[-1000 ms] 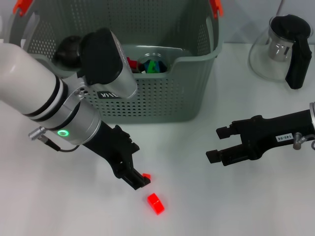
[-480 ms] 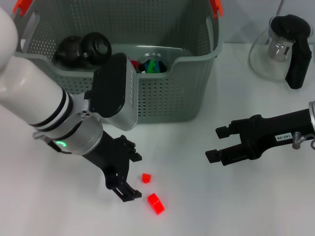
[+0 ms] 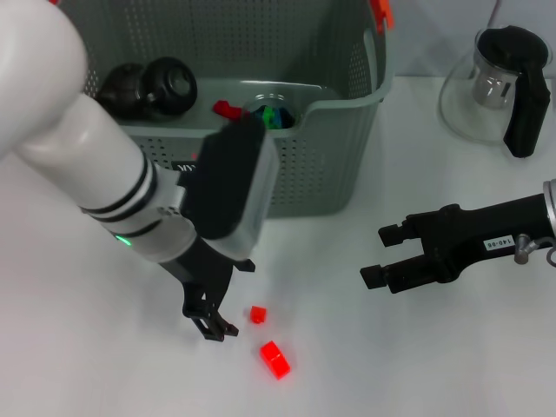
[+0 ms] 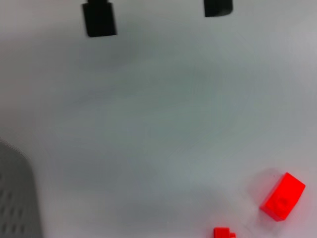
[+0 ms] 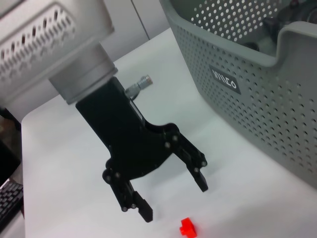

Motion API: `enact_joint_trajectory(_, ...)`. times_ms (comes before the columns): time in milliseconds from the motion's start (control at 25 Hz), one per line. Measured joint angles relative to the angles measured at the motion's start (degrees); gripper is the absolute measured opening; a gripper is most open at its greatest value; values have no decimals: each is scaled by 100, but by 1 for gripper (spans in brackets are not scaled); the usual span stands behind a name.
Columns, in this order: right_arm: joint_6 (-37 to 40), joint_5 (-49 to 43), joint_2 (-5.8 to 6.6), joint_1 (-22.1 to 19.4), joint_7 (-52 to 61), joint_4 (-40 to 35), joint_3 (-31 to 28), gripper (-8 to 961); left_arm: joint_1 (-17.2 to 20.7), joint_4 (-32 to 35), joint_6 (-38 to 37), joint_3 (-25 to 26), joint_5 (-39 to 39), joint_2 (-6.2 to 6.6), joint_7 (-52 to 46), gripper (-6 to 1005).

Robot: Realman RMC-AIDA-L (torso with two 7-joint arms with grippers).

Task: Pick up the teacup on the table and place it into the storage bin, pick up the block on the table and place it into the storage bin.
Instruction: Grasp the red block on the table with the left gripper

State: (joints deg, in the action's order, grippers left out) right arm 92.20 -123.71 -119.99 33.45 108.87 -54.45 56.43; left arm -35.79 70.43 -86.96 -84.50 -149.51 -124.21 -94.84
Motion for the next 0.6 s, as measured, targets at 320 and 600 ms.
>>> enact_joint_trajectory(320, 58, -2, 13, 11, 64, -20, 0, 908, -122, -53, 270, -675, -116, -24, -39, 876)
enact_joint_trajectory(600, 180, -22, 75, 20, 27, -24, 0, 904, -239, -166, 301, -842, -139, -25, -121, 859)
